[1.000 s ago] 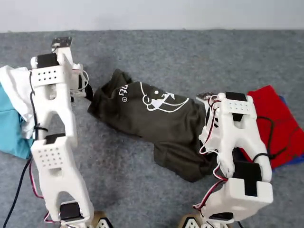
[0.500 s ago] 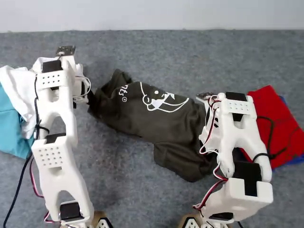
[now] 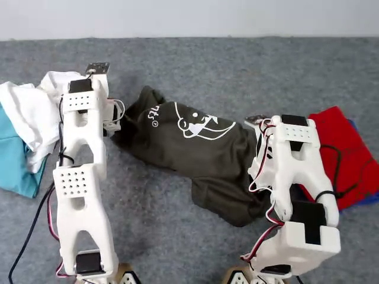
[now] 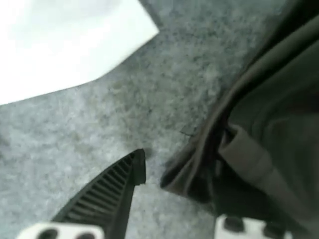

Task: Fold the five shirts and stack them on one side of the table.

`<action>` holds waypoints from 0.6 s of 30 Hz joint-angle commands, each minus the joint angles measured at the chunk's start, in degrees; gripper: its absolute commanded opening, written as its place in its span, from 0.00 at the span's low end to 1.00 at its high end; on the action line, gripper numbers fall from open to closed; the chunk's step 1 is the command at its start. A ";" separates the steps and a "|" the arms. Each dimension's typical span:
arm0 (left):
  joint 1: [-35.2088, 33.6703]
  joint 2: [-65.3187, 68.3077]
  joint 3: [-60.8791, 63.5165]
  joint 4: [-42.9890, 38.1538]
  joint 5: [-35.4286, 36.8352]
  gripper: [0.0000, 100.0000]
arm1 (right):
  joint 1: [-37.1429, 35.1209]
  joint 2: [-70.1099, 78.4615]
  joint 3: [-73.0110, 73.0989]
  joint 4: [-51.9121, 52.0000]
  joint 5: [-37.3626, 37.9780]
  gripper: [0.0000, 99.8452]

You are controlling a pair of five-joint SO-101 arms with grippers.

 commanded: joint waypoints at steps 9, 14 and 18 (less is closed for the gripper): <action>0.88 3.52 -6.37 5.98 -0.62 0.01 | 0.57 -2.95 0.00 -0.40 0.44 0.12; 0.70 2.02 -10.51 8.62 -0.35 0.01 | 0.57 -2.95 -0.09 -0.40 0.44 0.12; 0.79 -5.63 -7.08 8.62 -0.26 0.01 | 0.75 -3.12 -0.35 0.75 0.44 0.12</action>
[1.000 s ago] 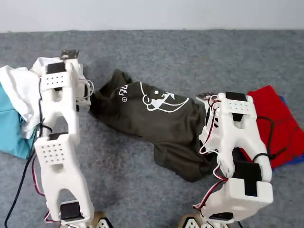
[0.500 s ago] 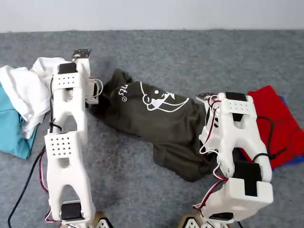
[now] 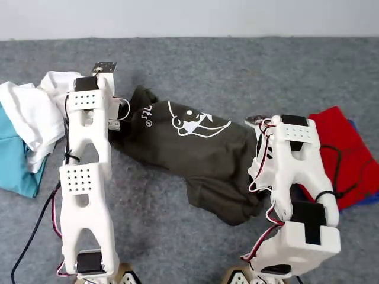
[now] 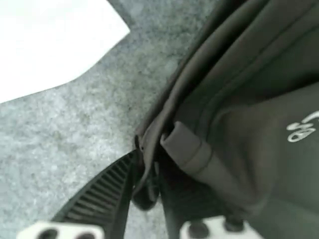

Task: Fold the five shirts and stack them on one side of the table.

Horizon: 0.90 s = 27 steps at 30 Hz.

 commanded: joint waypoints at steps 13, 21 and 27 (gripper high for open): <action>-7.65 -42.02 48.40 1.32 -3.43 0.01 | 0.66 -11.65 -0.35 5.14 0.62 0.18; -9.76 -44.04 60.53 -1.85 -6.33 0.01 | 0.48 -12.79 0.70 8.57 4.13 0.18; -9.76 -41.76 67.30 -9.32 -6.15 0.01 | -3.12 -12.79 7.91 2.42 4.48 0.19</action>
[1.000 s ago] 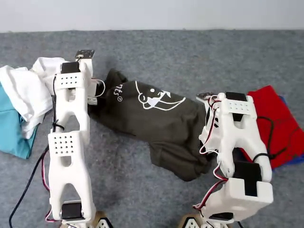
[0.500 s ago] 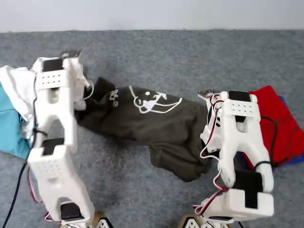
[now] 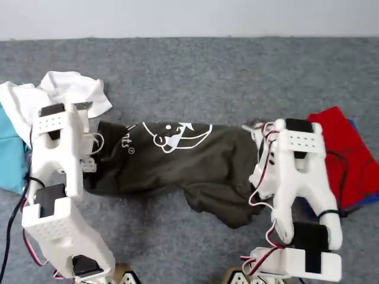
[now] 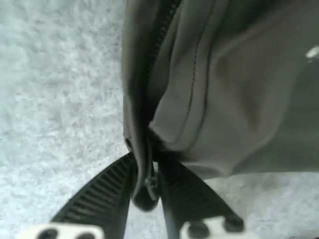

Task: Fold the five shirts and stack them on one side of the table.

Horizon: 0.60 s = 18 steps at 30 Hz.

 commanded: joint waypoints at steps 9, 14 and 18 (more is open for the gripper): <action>-0.26 5.27 4.35 -9.23 -0.35 0.01 | -8.57 -2.15 0.26 -11.21 -7.21 0.19; -0.26 8.70 3.91 -10.37 -0.35 0.01 | -8.48 -0.13 0.35 -13.67 -7.56 0.19; -0.26 8.26 3.91 -10.37 -0.35 0.01 | -7.43 6.37 -0.09 -16.66 -7.65 0.19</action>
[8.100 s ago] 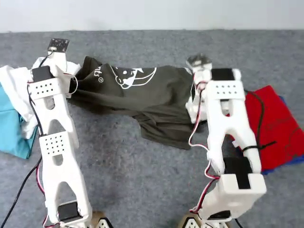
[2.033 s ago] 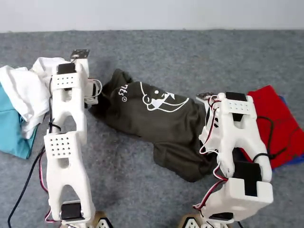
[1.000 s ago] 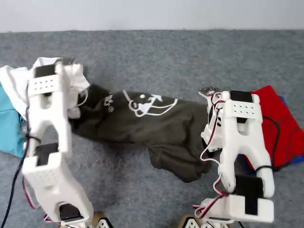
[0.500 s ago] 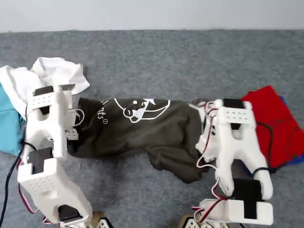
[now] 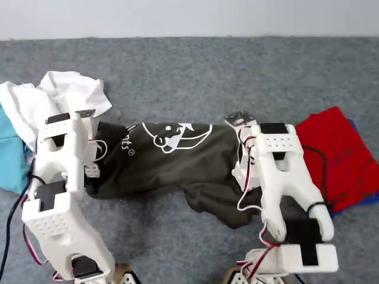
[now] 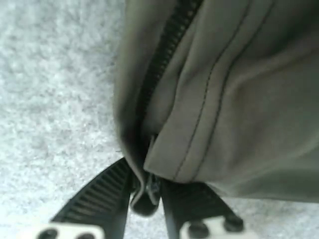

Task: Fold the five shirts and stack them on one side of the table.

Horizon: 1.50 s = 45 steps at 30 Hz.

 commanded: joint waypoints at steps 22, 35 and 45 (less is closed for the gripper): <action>-0.26 -3.96 -16.40 13.01 -0.35 0.01 | 3.38 -8.66 -19.43 6.99 4.13 0.01; 1.58 -12.40 -10.95 11.96 -0.44 0.01 | 3.38 -13.14 -14.15 6.81 4.13 0.01; 2.37 -13.01 -33.36 8.88 8.35 0.01 | 3.38 -13.49 -29.01 -8.13 0.88 0.01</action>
